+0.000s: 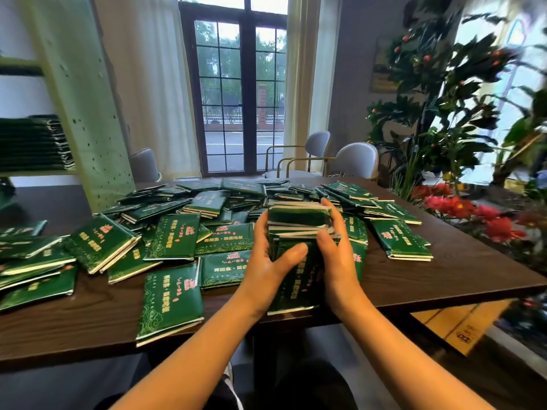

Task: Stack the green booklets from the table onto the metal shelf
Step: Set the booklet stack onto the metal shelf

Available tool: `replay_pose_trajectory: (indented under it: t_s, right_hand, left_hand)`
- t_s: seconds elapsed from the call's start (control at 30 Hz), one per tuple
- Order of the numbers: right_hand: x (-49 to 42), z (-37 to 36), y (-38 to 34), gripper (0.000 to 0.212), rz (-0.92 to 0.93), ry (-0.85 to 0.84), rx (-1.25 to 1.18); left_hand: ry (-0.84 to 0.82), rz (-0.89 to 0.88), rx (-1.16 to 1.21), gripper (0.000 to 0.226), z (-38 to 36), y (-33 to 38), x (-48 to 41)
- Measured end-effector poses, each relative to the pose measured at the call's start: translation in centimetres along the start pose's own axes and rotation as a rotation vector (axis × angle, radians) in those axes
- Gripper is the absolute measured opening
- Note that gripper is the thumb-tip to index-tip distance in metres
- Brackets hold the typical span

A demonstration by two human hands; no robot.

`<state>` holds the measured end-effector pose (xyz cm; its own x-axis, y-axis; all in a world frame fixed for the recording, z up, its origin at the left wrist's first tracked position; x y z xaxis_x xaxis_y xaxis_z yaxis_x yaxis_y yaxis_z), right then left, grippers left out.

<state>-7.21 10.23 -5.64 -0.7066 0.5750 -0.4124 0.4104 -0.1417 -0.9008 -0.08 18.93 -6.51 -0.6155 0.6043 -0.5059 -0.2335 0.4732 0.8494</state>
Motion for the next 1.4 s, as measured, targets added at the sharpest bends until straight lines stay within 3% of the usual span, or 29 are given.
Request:
replay_pose_trajectory:
  t_s: [0.2, 0.3, 0.5, 0.57, 0.67, 0.87, 1.0, 1.07, 1.2, 1.33, 1.4]
  right_hand:
    - [-0.4, 0.2, 0.3, 0.093, 0.063, 0.029, 0.075]
    - [-0.8, 0.0, -0.3, 0.091, 0.101, 0.053, 0.095]
    - [-1.2, -0.2, -1.4, 0.042, 0.217, 0.054, 0.226]
    - [-1.3, -0.3, -1.2, 0.038, 0.196, 0.052, 0.209]
    - [-1.0, -0.3, -0.6, 0.045, 0.163, 0.065, 0.124]
    - [-1.1, -0.1, 0.3, 0.097, 0.128, 0.021, 0.196]
    - [-1.3, -0.2, -0.1, 0.081, 0.049, -0.001, 0.160]
    - [-1.7, -0.5, -0.8, 0.068, 0.023, 0.004, 0.111]
    - [-3.0, -2.1, -3.0, 0.078, 0.021, -0.002, 0.133]
    - [-4.1, -3.9, -4.2, 0.074, -0.036, -0.132, 0.158]
    - [-4.3, -5.1, -4.4, 0.061, -0.065, -0.234, 0.154]
  left_hand:
    - [0.013, 0.003, 0.011, 0.123, 0.3, 0.2, 0.3]
    - [0.012, 0.028, 0.046, 0.105, 0.4, -0.2, 0.3]
    - [-0.015, 0.021, 0.014, 0.111, 0.5, -0.5, 0.3]
    - [-0.030, 0.021, -0.034, 0.109, 0.5, -0.7, 0.4]
    - [-0.059, 0.040, -0.131, 0.109, 0.6, -0.8, 0.4]
    - [-0.039, 0.112, -0.319, 0.076, 1.2, -0.4, -0.3]
    - [-0.066, 0.142, -0.328, 0.076, 0.9, 0.2, -0.7]
    - [-0.058, 0.142, -0.274, 0.061, 0.9, 0.8, -1.0]
    - [0.048, 0.138, -0.158, 0.048, 1.1, 3.1, -1.8]
    - [0.119, 0.213, 0.020, 0.070, 2.3, 5.0, -2.0]
    - [0.188, 0.205, 0.089, 0.055, 3.4, 6.7, -2.1]
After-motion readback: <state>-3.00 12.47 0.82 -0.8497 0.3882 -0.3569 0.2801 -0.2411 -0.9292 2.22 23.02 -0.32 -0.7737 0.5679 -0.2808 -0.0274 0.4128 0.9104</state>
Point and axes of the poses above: each hand's wrist, its own x-axis away from the middle knuckle, its own z-axis out of the back of the hand, y = z × x, the point moved 2 cm from there along -x, towards the middle knuckle, and after that the axes turned 7 degrees about -z, right-handed, at the moved point
